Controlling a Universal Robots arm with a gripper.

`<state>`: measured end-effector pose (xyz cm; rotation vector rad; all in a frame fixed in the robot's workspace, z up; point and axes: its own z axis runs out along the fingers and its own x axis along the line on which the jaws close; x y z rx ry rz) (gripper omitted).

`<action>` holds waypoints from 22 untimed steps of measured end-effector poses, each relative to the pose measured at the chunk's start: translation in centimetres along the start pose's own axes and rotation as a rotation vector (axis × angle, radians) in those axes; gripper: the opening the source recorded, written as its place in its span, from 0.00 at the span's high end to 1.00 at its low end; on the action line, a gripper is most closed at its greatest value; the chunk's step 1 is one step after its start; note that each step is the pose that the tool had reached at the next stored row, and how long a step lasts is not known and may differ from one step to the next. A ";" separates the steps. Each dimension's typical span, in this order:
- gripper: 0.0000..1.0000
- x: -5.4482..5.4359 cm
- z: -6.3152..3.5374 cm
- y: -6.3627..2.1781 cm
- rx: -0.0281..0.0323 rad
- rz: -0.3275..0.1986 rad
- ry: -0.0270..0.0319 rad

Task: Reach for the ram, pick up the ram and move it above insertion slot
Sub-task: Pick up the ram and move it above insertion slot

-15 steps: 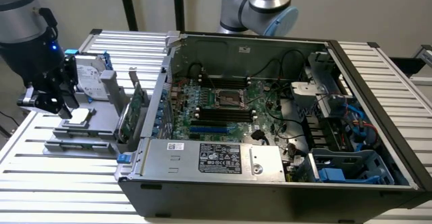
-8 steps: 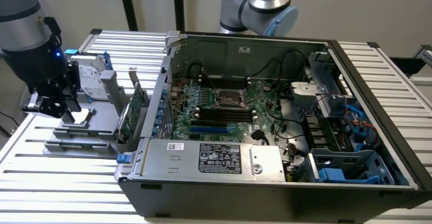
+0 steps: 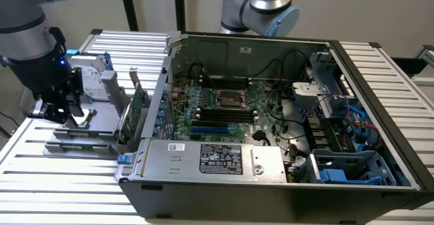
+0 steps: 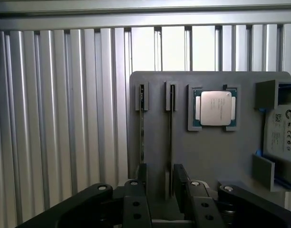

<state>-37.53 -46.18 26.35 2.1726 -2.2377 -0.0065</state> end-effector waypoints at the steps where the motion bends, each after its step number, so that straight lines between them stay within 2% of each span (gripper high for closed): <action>1: 0.64 0.0 0.18 -0.01 0.0000 0.000 0.0000; 13: 0.64 1.1 2.40 -0.08 0.0002 0.000 -0.0002; 22: 0.64 1.3 4.03 -0.05 0.0002 0.000 -0.0002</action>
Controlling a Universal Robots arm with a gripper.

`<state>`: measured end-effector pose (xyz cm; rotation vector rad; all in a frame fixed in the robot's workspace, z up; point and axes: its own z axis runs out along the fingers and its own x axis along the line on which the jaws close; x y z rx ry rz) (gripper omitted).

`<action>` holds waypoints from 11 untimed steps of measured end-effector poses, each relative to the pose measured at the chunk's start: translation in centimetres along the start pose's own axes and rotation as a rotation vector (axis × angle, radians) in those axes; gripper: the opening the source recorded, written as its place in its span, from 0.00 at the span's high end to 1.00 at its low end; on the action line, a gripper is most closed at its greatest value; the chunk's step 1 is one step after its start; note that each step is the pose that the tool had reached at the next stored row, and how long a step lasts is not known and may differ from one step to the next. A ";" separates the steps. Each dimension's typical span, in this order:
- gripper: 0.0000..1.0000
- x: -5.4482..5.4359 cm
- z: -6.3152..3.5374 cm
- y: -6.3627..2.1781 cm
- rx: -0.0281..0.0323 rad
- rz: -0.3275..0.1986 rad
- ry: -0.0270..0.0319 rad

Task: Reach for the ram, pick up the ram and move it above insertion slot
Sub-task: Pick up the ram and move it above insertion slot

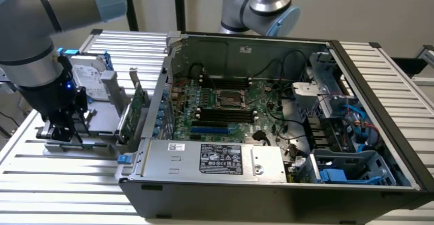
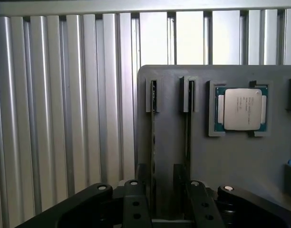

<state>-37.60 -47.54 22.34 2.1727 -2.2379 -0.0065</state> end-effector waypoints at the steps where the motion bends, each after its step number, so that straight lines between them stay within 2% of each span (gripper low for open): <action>1: 0.64 0.0 0.18 0.02 -0.0001 0.000 0.0001; 8: 0.64 0.2 1.46 0.40 0.0000 -0.002 -0.0004; 11: 0.64 0.2 1.74 0.41 -0.0003 -0.003 -0.0038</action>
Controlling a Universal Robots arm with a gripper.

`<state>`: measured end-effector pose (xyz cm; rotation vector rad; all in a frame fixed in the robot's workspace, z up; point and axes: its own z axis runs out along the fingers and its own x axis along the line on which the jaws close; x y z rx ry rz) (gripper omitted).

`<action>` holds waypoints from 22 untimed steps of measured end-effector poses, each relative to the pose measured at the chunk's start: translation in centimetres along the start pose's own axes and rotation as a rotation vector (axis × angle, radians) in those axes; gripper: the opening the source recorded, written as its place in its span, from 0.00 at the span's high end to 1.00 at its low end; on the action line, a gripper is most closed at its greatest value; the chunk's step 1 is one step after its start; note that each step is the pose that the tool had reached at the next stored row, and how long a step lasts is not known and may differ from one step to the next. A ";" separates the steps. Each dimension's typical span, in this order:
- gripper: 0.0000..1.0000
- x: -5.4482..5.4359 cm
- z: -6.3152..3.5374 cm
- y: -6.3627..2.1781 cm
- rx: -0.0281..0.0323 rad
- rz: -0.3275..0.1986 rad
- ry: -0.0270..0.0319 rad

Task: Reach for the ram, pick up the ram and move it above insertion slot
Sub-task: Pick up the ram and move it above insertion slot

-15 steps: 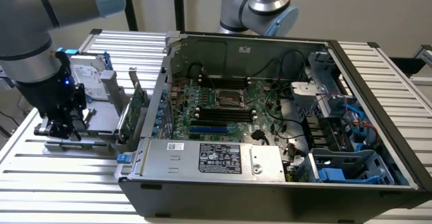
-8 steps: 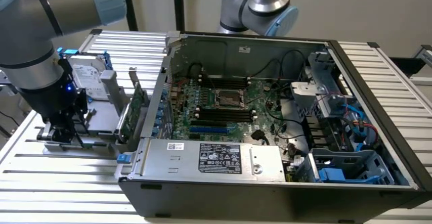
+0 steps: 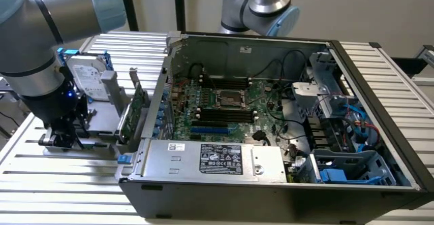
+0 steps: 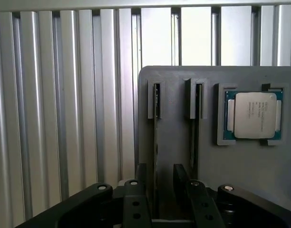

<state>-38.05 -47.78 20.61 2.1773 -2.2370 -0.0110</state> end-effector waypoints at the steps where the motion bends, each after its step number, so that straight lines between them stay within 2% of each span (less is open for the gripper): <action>1: 0.64 0.0 0.05 0.00 0.0000 0.000 -0.0018; 6: 0.64 0.3 0.36 -0.02 -0.0003 -0.004 -0.0149; 8: 0.64 0.4 0.50 -0.03 -0.0004 -0.008 -0.0183; 13: 0.64 0.4 0.76 -0.03 -0.0022 -0.020 -0.0220; 19: 0.64 0.4 0.91 -0.04 -0.0058 -0.025 -0.0223; 20: 0.65 0.4 0.92 -0.04 -0.0060 -0.025 -0.0223; 21: 0.72 0.4 0.93 -0.05 -0.0062 -0.025 -0.0223; 22: 0.72 0.4 0.93 -0.05 -0.0062 -0.025 -0.0223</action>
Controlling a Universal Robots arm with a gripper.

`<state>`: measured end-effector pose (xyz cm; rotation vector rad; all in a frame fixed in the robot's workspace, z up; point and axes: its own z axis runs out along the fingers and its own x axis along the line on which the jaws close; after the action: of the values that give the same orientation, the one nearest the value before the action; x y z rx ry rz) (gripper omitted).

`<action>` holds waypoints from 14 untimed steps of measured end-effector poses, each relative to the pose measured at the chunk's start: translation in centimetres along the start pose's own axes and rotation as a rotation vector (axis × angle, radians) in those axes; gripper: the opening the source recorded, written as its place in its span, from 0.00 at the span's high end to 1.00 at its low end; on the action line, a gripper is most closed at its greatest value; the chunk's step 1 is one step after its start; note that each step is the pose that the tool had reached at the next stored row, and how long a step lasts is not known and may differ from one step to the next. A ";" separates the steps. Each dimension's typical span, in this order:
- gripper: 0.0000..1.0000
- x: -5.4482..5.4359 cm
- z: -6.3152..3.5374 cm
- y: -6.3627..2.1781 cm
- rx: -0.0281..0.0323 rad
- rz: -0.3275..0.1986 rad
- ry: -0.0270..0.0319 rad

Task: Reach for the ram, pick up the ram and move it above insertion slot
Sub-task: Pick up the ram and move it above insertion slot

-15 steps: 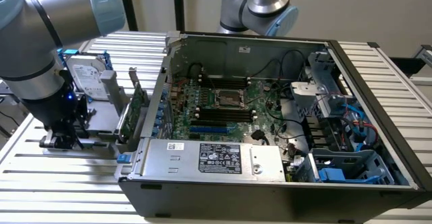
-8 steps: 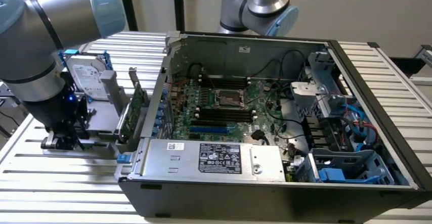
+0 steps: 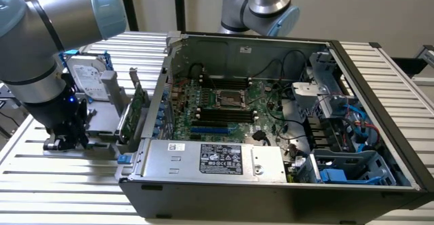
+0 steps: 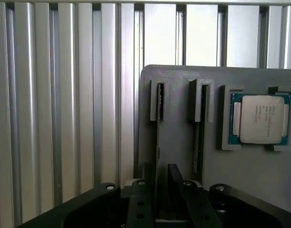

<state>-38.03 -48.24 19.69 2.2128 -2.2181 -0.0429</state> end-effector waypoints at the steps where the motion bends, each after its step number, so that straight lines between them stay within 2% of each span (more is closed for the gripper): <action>1: 0.79 0.0 0.00 0.00 0.0000 0.000 0.0000; 6: 0.79 0.0 0.00 -0.01 -0.0001 0.000 0.0002; 8: 0.87 0.0 0.00 -0.01 0.0000 0.000 0.0000; 14: 0.87 0.0 0.00 -0.01 0.0000 0.000 0.0000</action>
<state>-38.02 -48.24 19.69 2.2129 -2.2182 -0.0429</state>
